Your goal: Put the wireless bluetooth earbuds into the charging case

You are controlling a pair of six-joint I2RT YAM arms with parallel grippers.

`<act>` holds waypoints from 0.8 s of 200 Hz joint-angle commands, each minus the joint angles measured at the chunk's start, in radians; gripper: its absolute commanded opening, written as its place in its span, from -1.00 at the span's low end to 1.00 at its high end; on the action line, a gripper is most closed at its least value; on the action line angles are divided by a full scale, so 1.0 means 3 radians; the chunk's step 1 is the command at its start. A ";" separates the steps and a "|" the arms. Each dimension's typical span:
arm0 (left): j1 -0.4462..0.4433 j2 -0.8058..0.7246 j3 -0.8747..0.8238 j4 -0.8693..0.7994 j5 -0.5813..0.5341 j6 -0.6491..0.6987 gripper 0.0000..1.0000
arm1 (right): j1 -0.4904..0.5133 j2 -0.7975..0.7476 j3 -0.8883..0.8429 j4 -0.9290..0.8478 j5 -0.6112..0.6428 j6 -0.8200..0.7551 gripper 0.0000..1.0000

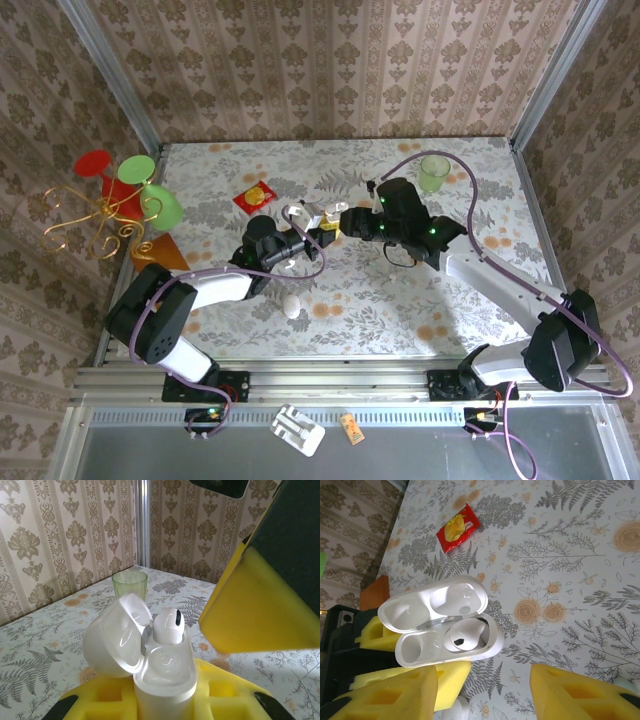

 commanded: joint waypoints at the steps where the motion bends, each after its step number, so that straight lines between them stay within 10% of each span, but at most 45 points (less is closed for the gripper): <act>1: 0.0018 -0.0032 0.0026 0.0140 0.0074 -0.0019 -1.00 | -0.0025 -0.0233 -0.0079 0.0020 0.0033 -0.0008 0.06; 160: 0.0090 -0.0122 -0.0130 0.0344 0.0151 0.0062 -1.00 | -0.0137 -0.0176 -0.0251 0.0472 -0.0308 0.0161 0.17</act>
